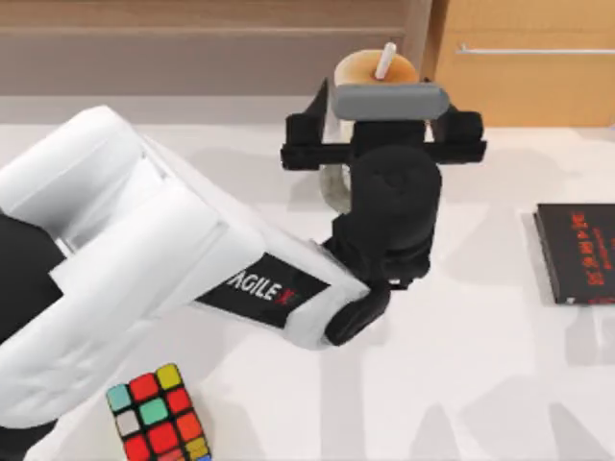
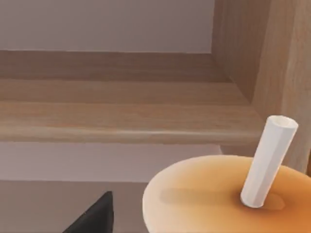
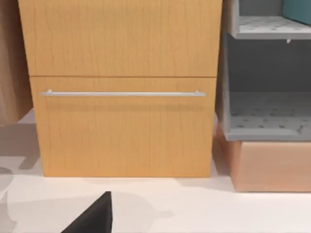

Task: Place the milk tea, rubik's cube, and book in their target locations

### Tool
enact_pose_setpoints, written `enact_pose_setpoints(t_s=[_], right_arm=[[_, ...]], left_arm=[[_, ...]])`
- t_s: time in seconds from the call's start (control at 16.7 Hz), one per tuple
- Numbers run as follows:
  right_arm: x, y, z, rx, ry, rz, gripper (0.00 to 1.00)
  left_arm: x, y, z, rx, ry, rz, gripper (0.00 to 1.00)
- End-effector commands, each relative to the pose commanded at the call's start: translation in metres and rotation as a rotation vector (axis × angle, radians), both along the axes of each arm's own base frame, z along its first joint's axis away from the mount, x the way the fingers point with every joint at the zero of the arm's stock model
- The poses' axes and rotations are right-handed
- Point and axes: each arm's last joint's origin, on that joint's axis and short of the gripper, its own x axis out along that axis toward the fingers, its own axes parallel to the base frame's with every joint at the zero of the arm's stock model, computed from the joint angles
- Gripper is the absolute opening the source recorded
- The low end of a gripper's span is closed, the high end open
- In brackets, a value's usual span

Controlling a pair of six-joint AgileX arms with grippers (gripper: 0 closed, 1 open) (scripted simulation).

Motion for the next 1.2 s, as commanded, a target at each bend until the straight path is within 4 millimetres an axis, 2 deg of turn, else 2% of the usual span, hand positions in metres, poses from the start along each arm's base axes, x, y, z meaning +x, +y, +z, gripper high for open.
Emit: enact_pose_setpoints(t_s=[0.36,0.66,0.96,1.2], right_arm=[[0.000,0.000,0.000,0.000,0.000,0.000,1.00],[0.000,0.000,0.000,0.000,0.000,0.000,1.00],[0.000,0.000,0.000,0.000,0.000,0.000,1.00],[0.000,0.000,0.000,0.000,0.000,0.000,1.00]], left_arm=[[0.001,0.001,0.004,-0.004,0.000,-0.001,1.00],[-0.006,0.001,0.025,-0.013,0.078,-0.101,1.00],[-0.019,0.016,0.048,-0.017,0.312,-0.235,1.00],[-0.035,0.048,0.058,-0.037,0.622,-0.266,1.00]])
